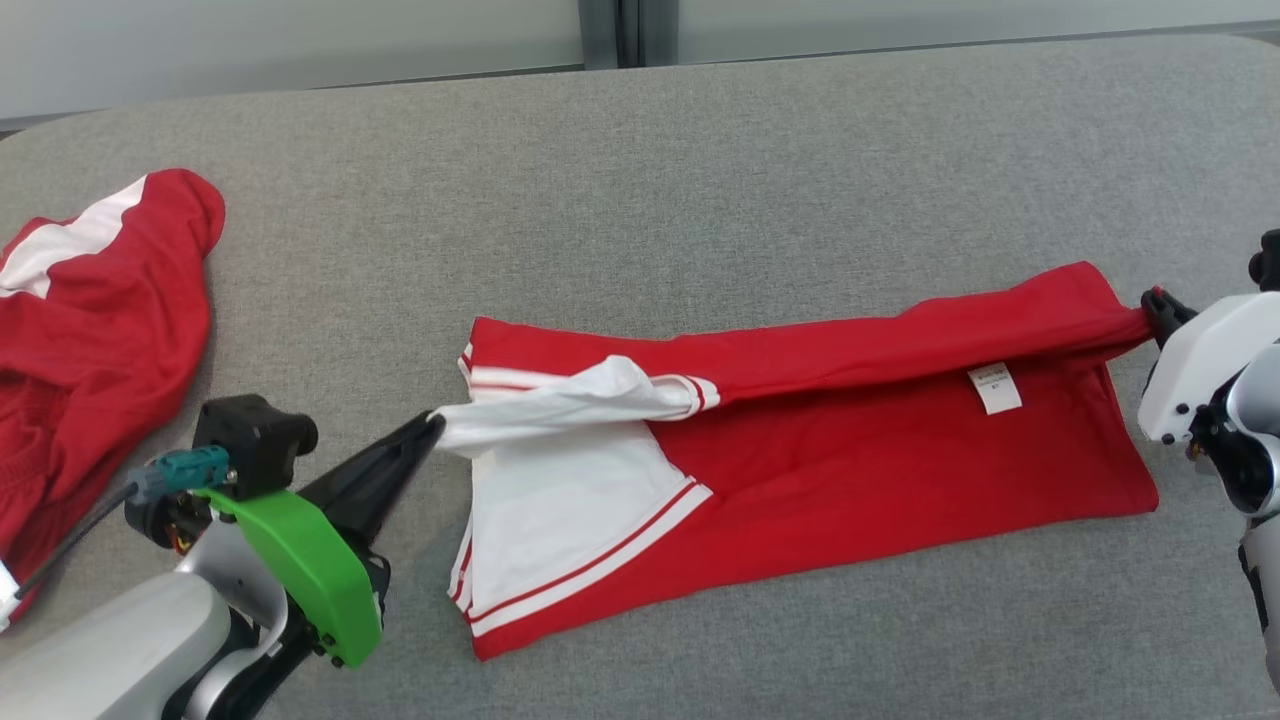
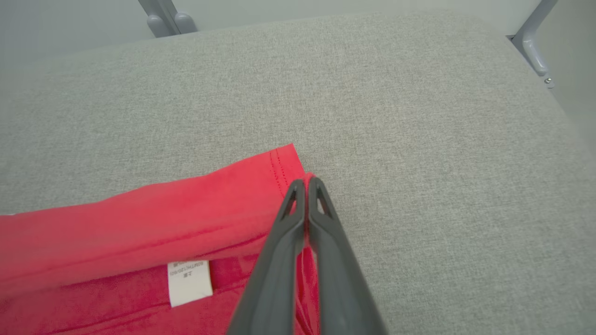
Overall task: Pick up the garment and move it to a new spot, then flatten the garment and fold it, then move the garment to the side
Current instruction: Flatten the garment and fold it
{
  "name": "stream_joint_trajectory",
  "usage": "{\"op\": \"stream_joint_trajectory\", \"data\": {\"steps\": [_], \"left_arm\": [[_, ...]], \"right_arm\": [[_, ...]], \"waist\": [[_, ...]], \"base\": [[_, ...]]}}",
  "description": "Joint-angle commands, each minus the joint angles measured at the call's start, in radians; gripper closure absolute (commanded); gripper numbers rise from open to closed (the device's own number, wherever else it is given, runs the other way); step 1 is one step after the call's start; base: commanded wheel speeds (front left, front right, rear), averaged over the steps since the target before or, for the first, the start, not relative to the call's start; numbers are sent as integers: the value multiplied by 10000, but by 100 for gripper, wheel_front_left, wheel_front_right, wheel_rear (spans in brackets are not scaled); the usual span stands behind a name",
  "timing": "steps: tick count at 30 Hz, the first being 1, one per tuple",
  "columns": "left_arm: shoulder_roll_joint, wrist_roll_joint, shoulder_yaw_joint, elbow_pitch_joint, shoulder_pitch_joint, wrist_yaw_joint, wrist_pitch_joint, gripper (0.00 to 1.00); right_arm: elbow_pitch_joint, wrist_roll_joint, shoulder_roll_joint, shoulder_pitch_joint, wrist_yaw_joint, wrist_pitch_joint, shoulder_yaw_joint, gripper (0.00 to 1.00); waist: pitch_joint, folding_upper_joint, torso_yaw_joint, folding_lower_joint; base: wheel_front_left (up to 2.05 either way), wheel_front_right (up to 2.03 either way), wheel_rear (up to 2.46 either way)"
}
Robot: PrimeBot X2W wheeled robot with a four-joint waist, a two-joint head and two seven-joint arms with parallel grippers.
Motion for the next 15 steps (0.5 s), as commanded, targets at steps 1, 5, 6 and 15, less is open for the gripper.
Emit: {"op": "stream_joint_trajectory", "data": {"steps": [1,5,6,15], "left_arm": [[56,-46,-61,-45,275,134,9,100],[-245,-198,-236,133,694,257,-100,100],[-342,-234,-252,244,757,234,-154,100],[-997,-351,-386,1341,1030,276,-394,0]], "right_arm": [[-64,-23,62,282,-16,70,-67,100],[-141,-93,220,672,-16,143,-125,100],[-152,-138,277,741,-16,138,-105,100],[93,-175,644,921,-16,43,-111,22]], "waist": [[-13,0,45,0],[14,0,80,0],[30,0,81,0],[-65,0,-27,0]], "base": [[0,0,0],[0,0,0],[0,0,0],[0,0,0]]}}
